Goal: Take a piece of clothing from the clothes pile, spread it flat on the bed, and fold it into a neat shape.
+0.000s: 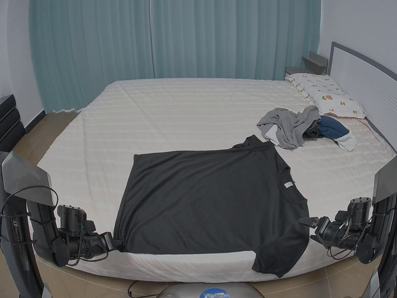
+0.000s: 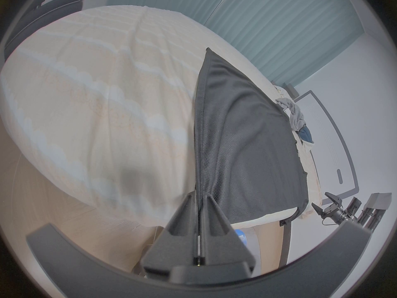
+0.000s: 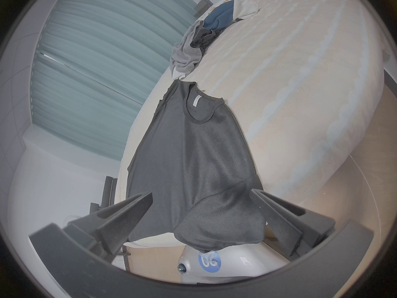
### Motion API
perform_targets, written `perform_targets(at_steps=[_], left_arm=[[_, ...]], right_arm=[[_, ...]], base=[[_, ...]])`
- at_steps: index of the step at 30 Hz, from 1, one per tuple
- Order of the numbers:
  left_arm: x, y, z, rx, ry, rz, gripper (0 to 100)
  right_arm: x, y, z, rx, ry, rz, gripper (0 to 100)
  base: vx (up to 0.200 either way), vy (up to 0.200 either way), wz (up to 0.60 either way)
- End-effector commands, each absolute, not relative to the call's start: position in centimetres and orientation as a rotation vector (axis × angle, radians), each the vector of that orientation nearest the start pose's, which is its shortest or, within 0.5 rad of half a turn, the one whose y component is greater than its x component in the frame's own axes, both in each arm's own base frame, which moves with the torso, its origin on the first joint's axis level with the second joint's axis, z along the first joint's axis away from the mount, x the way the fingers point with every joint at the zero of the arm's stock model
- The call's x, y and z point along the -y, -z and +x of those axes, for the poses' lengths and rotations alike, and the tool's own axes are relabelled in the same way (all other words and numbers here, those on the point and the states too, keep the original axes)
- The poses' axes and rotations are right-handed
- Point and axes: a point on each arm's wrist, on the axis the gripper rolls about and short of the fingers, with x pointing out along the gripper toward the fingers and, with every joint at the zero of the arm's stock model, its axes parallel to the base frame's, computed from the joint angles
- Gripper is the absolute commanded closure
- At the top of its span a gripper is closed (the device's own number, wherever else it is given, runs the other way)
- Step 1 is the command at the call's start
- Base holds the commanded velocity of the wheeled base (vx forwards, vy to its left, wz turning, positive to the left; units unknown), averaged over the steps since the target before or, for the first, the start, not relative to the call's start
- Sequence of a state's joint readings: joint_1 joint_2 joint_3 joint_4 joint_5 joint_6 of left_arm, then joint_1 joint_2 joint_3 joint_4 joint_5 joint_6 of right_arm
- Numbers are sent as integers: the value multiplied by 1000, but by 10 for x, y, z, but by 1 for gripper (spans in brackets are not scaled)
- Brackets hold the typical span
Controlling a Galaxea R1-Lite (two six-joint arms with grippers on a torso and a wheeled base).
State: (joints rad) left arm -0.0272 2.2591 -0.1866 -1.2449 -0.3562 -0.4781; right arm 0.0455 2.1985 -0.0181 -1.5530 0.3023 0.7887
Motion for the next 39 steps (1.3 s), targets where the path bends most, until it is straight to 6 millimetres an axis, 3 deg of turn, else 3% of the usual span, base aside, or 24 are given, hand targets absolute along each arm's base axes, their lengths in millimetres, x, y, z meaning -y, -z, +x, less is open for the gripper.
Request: perform_targets(at_steps=[1,8,25,26,35,39], left_arm=[[12,26,236,-867,157,-582,100],[5,9,236,-779,132,-642,100],[5,8,239,-764,122,-720,100],[5,7,239,-763,123,-720,100],[6,8,238,-770,123,-716,100],[6,8,237,-773,122,-715,100]], right_arm=[[-17,10,216,-757,-73,792,0],[-14,18,219,-777,-58,776,0],[-7,34,244,-737,-32,781,0],[-7,35,245,-737,-33,780,100],[-4,29,261,-657,-52,771,100],[-3,30,278,-617,-67,766,100]], base=[[0,0,0],[0,0,0],[0,0,0],[0,0,0],[0,0,0],[0,0,0]])
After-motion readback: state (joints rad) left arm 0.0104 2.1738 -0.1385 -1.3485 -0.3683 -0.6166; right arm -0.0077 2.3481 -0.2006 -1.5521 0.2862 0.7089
